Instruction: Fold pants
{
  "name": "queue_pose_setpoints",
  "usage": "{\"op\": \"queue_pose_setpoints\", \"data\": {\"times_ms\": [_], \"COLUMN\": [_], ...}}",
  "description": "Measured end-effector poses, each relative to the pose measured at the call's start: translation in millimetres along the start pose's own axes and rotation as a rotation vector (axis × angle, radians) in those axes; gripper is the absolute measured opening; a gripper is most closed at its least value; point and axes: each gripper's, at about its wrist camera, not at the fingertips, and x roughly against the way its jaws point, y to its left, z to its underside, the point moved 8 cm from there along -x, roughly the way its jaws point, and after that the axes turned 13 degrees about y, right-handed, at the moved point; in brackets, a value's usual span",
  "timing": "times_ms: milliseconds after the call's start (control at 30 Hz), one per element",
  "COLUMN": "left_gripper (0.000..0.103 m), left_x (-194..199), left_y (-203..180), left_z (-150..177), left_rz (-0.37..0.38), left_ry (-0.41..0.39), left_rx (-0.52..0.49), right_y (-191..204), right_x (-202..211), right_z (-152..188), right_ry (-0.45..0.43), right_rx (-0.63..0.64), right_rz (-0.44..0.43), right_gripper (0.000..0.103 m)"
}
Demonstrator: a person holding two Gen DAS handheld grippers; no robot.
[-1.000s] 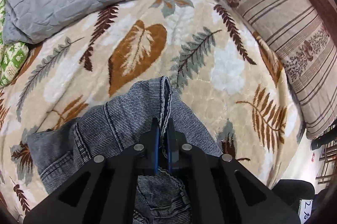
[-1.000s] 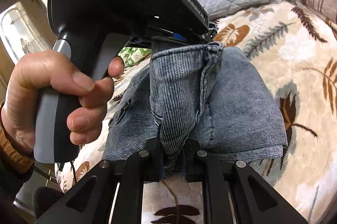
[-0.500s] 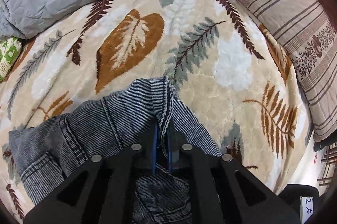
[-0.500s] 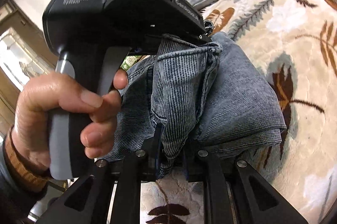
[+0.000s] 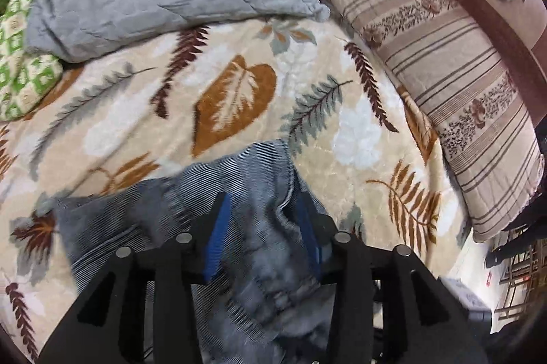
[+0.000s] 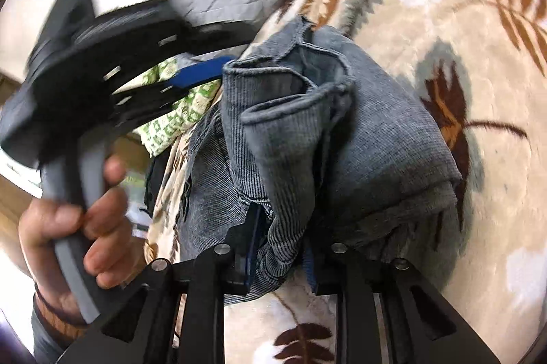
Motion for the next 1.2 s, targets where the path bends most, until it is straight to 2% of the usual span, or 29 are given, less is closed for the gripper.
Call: {"op": "queue_pose_setpoints", "data": {"times_ms": [100,167,267,567,867,1000,1067,1200], "left_gripper": [0.047,0.057,0.061,0.069,0.070,0.070,0.070,0.070], "left_x": [13,16,18,26,27,26,26,22], "left_y": [18,33,55,96,112,115,115,112], "left_z": [13,22,38,80,102,108,108,109], "left_rz": [-0.006,-0.018,-0.008,-0.016,-0.048,-0.085,-0.111,-0.141], "left_ry": [-0.015,-0.019,-0.015,-0.022,-0.029,-0.044,-0.052,-0.055], "left_rx": [0.019,0.041,0.089,0.161,0.162,0.155,0.149,0.135], "right_y": [6,8,9,16,34,45,50,59], "right_x": [7,17,30,47,43,51,54,48], "right_z": [1,4,10,28,25,14,2,-23], "right_ry": [-0.003,-0.024,-0.037,-0.048,-0.068,-0.113,-0.141,-0.157], "right_rx": [0.030,0.054,0.084,0.157,0.248,0.285,0.301,0.311], "right_rz": [0.075,0.161,0.233,0.337,0.384,0.416,0.450,0.460], "right_gripper": [0.027,0.043,0.051,0.055,0.055,0.055,0.055,0.055]}}
